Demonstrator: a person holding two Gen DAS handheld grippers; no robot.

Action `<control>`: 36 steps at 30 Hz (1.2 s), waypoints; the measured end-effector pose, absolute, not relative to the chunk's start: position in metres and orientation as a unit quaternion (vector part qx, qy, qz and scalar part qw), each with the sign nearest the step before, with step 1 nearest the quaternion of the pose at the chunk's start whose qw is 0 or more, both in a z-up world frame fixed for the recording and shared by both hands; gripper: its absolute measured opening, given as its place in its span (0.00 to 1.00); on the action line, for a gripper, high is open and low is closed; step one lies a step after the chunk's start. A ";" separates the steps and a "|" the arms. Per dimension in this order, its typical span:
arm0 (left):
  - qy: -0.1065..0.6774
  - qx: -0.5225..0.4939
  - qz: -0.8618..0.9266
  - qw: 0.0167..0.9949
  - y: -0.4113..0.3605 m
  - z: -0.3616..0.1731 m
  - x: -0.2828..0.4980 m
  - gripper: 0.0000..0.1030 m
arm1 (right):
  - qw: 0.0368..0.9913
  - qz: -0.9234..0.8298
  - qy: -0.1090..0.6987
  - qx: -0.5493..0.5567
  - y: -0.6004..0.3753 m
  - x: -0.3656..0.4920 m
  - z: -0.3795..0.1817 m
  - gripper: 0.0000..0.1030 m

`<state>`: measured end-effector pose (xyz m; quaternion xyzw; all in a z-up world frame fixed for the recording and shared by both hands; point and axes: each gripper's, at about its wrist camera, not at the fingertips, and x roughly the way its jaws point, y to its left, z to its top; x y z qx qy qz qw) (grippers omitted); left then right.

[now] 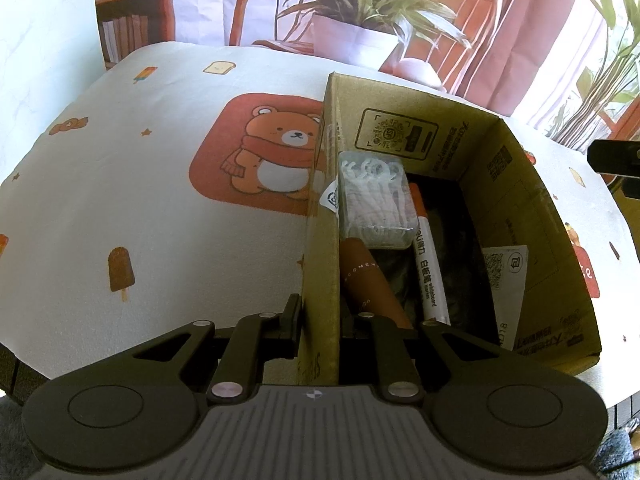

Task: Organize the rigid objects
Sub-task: 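Open the right tool and move it to the lavender power bank, then close the right tool on the lavender ONEGRICH power bank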

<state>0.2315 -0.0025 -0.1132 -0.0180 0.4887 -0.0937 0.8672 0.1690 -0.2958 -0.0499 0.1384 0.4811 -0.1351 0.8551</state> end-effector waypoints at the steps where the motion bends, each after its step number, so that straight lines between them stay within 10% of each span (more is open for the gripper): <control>1: 0.489 -0.018 -0.093 0.867 -0.002 -0.113 0.231 0.16 | 0.855 -0.142 0.479 0.137 -0.302 0.168 -0.052 1.00; 12: 0.489 -0.013 -0.090 0.868 -0.005 -0.112 0.230 0.16 | 0.860 -0.173 0.463 0.125 -0.357 0.169 -0.101 1.00; 36: 0.491 0.000 -0.084 0.867 -0.010 -0.110 0.229 0.16 | 0.835 -0.183 0.488 0.174 -0.362 0.224 -0.202 0.65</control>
